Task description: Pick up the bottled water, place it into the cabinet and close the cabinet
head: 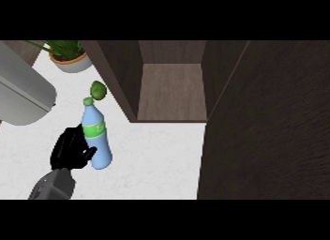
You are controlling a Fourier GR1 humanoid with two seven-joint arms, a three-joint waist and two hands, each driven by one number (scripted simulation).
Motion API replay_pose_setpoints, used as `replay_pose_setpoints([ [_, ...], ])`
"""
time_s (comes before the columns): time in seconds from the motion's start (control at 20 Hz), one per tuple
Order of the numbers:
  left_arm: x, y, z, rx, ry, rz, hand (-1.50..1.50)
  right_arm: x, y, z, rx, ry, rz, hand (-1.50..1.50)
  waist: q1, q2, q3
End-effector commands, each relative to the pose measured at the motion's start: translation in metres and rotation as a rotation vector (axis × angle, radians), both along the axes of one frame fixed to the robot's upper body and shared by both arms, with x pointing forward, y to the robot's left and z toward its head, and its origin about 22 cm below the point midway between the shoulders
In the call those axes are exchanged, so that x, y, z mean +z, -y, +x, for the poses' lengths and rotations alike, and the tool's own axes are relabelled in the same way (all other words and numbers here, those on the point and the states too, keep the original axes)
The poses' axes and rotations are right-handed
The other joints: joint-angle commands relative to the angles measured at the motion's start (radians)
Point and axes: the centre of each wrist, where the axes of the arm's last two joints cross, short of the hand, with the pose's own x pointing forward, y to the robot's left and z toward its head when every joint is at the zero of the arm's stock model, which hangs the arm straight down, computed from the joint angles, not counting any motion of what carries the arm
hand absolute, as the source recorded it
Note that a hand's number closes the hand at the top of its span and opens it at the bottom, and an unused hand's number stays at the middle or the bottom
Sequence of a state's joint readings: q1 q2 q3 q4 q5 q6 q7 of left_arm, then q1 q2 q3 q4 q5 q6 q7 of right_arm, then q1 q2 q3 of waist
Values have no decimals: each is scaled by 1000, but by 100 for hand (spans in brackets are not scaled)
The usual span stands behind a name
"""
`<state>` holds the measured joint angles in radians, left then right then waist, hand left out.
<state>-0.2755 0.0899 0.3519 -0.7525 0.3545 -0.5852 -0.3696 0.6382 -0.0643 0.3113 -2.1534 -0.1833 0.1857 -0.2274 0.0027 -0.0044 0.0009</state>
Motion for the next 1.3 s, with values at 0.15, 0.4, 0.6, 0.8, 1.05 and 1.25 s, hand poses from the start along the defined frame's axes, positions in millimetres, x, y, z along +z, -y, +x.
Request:
replay_pose_setpoints([
  [0.15,52,48,16,-55,69,14,150,1,-5,-6,11,-8,5,-150,-1,-3,0],
  [0.4,91,80,31,-41,101,67,150,-9,-13,4,12,10,33,-150,-6,0,0],
  [0.6,104,113,41,-53,116,106,150,5,1,1,20,-4,14,-150,-12,3,-1],
  [0.8,141,148,53,-41,141,121,150,4,-7,8,17,-4,16,-150,-13,3,-1],
  [1.05,154,180,74,-31,143,204,150,-6,-7,19,14,-20,30,-150,-20,7,-1],
  [1.25,166,182,80,18,191,294,150,-6,-1,7,21,-7,28,-150,-29,6,0],
])
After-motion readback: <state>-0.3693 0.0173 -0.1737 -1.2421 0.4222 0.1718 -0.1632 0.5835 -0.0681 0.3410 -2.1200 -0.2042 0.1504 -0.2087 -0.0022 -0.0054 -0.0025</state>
